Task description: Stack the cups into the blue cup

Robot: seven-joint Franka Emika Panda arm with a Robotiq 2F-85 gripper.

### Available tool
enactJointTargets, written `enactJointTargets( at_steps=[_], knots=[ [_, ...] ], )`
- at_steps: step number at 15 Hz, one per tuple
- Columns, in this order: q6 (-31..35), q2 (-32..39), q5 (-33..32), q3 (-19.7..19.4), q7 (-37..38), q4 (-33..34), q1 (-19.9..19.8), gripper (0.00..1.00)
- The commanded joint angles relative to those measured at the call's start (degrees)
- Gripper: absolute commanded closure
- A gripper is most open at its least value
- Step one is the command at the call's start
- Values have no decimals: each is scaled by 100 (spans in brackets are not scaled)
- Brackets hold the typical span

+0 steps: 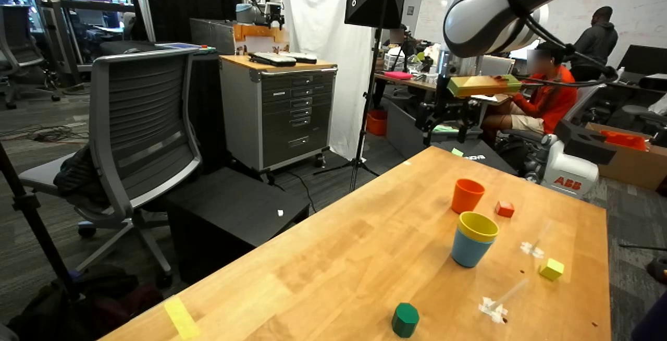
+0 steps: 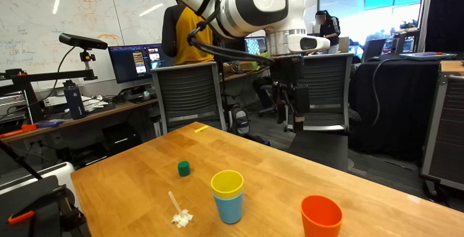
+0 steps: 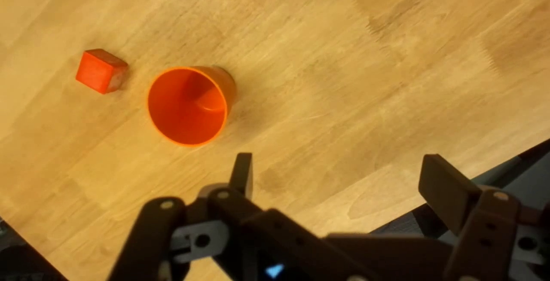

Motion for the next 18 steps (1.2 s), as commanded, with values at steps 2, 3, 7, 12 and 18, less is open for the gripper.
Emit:
enactJointTargets(
  at_steps=[2,3,7,12,18],
  knots=[
    [235,251,19,-47,155,112,39,0],
    [272,315,27,-44,165,141,38,0],
    [418,545,34,-72,239,249,25,0],
    [611,895,44,-124,226,364,-42,0],
    [582,1470,73,-198,193,822,-230,0]
  ],
)
